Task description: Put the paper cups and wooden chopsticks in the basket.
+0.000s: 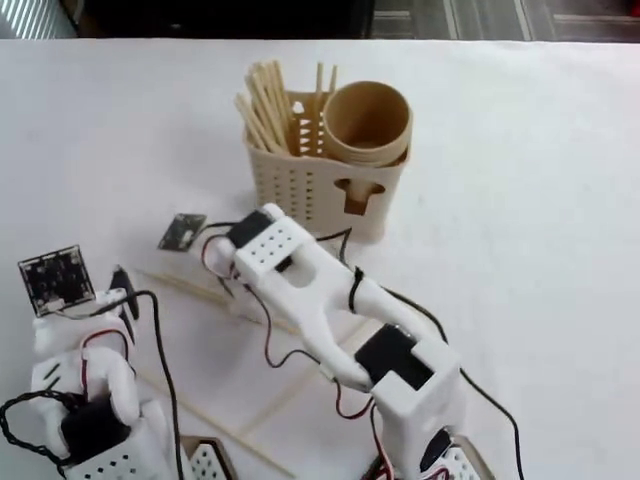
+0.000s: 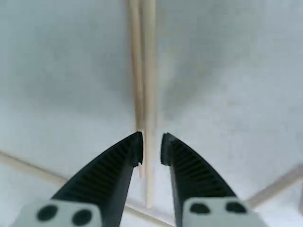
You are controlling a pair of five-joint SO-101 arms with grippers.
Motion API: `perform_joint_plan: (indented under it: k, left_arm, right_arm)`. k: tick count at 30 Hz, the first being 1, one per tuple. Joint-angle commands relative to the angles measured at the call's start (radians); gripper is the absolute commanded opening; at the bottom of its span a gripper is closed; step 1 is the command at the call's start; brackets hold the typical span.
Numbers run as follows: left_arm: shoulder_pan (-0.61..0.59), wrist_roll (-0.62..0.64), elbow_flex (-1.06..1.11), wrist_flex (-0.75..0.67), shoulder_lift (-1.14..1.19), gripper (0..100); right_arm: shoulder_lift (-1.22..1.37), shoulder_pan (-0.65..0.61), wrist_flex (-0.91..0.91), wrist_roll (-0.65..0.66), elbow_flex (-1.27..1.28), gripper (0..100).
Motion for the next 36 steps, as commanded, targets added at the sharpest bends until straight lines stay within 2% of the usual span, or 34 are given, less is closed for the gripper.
perform_joint_plan:
  k: [1, 10, 16, 21, 29, 36]
  left_arm:
    - [-0.033, 0.043, -0.014, -0.023, -0.013, 21]
    - [-0.031, 0.041, -0.014, -0.023, -0.013, 21]
    - [-0.03, 0.041, -0.011, -0.023, -0.013, 21]
    - [-0.028, 0.041, -0.011, -0.023, -0.013, 21]
    - [-0.028, 0.041, -0.009, -0.023, -0.013, 21]
    - [-0.028, 0.041, -0.009, -0.023, -0.013, 21]
  right_arm:
    - [-0.059, -0.054, -0.058, -0.052, 0.0, 15.6]
    - [-0.044, -0.085, -0.203, -0.058, 0.005, 15.6]
    - [0.091, -0.082, -0.263, -0.054, 0.003, 15.0]
    - [0.145, -0.074, -0.196, 0.008, -0.066, 1.4]
    - [0.137, -0.071, -0.162, 0.015, -0.061, 2.0]
    - [-0.084, -0.048, -0.11, 0.017, 0.021, 2.0]
